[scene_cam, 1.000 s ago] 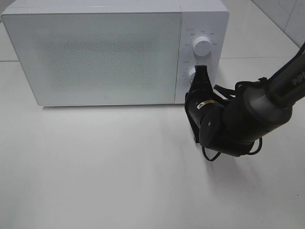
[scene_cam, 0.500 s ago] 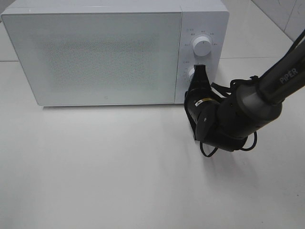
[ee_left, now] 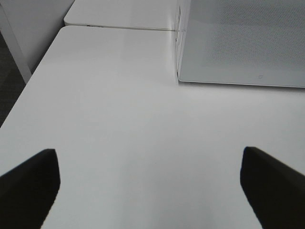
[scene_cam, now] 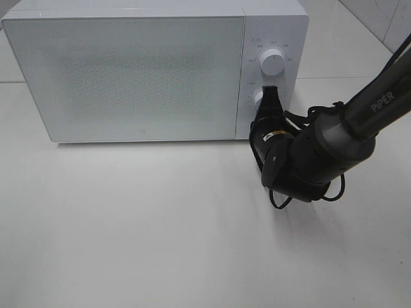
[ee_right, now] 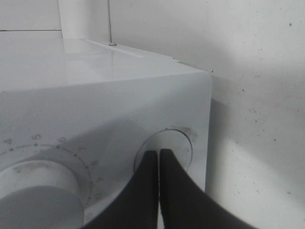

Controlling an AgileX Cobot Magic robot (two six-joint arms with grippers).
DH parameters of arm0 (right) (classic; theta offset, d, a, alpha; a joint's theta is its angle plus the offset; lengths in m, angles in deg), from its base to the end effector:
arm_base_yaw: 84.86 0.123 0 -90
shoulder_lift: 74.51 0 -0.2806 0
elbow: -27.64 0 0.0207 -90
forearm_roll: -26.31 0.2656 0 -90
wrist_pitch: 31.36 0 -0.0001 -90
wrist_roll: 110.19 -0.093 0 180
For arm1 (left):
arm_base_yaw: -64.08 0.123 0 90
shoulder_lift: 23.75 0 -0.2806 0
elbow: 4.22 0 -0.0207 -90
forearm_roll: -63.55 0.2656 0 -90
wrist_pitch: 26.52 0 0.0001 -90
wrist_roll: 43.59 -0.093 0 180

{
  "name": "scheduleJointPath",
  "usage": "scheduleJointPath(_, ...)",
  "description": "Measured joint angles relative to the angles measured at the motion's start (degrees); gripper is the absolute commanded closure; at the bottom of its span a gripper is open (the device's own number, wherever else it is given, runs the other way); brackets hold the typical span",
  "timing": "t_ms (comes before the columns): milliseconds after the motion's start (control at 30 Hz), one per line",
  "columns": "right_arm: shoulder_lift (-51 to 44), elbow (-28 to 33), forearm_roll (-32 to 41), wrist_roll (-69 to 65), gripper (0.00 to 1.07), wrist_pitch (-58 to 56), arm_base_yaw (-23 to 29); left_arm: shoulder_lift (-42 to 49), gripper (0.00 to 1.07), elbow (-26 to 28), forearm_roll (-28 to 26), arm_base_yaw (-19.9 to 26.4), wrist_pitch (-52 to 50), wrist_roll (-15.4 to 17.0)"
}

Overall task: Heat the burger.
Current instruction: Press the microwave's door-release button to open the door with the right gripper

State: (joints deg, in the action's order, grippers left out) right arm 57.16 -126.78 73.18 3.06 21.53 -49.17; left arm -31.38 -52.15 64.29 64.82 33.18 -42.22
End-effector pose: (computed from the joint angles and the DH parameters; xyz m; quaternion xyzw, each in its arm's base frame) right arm 0.3376 0.1759 0.0634 0.5641 0.5955 0.3738 0.4330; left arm 0.0133 0.0012 0.2878 -0.0158 0.8444 0.0035 0.5354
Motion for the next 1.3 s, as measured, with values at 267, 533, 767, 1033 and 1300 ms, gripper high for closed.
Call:
scheduleJointPath(267, 0.1, 0.0, 1.1, 0.0, 1.07, 0.7, 0.0, 0.0, 0.09, 0.0, 0.0, 0.0, 0.0, 0.0)
scheduleJointPath(533, 1.1, -1.5, 1.9, 0.2, 1.07, 0.6, 0.0, 0.0, 0.09, 0.0, 0.0, 0.0, 0.0, 0.0)
scheduleJointPath(767, 2.0, -3.1, 3.4, 0.7, 1.07, 0.3, 0.2, 0.0, 0.09, 0.0, 0.0, 0.0, 0.0, 0.0)
scheduleJointPath(1033, 2.3, -4.4, 5.1, 2.2, 1.07, 0.1, 0.4, 0.0, 0.09, 0.0, 0.0, 0.0, 0.0, 0.0)
scheduleJointPath(1300, 2.5, -5.6, 6.4, 4.6, 1.07, -0.1, 0.2, 0.0, 0.09, 0.0, 0.0, 0.0, 0.0, 0.0)
